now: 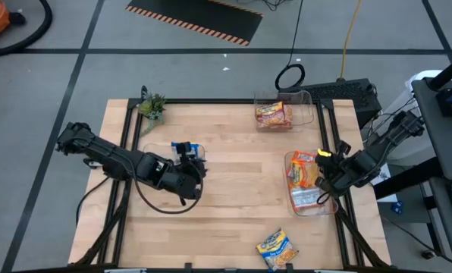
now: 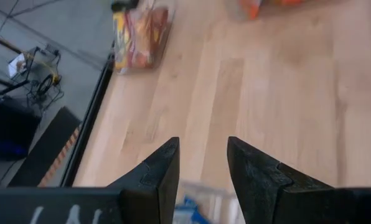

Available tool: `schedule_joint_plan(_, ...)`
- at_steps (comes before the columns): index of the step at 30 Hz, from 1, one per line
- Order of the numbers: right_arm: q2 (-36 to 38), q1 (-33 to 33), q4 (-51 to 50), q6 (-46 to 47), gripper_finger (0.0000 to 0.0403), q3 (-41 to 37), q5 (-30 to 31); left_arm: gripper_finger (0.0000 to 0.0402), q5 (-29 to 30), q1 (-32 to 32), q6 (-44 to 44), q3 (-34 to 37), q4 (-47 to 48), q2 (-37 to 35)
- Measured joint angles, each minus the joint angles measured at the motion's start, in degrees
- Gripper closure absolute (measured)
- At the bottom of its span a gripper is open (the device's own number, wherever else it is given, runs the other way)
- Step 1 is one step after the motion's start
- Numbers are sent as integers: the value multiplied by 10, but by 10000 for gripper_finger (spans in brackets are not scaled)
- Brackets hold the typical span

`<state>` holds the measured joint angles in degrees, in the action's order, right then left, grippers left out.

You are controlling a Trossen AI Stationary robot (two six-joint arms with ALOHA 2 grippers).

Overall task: Sort Maruchan noodles
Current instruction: Put the orange noodle pack into the bottom right transparent bin, then put the blue noodle pack into the bottom left transparent bin

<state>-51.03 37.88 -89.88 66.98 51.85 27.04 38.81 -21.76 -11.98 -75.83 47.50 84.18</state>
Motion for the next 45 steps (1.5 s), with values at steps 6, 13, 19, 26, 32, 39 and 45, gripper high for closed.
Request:
schedule_joint_plan(6,7,0,-2,12,307,9,48,261,-76,0,68,0,-115,0)
schedule_joint_plan(13,6,0,30,17,285,52,82,261,-178,-6,152,0,-226,44)
schedule_joint_plan(19,3,0,181,-119,288,53,178,261,-226,-9,201,0,-322,107)
schedule_joint_plan(26,0,0,470,-375,288,54,211,261,-280,-16,211,0,-407,190)
schedule_joint_plan(32,-12,0,663,-546,289,36,211,240,-283,-37,204,-18,-473,265)
schedule_joint_plan(39,-24,0,734,-627,289,29,211,147,-283,-57,165,-92,-476,362)
schedule_joint_plan(45,-28,2,732,-611,289,29,209,116,-284,-67,106,-139,-475,424)
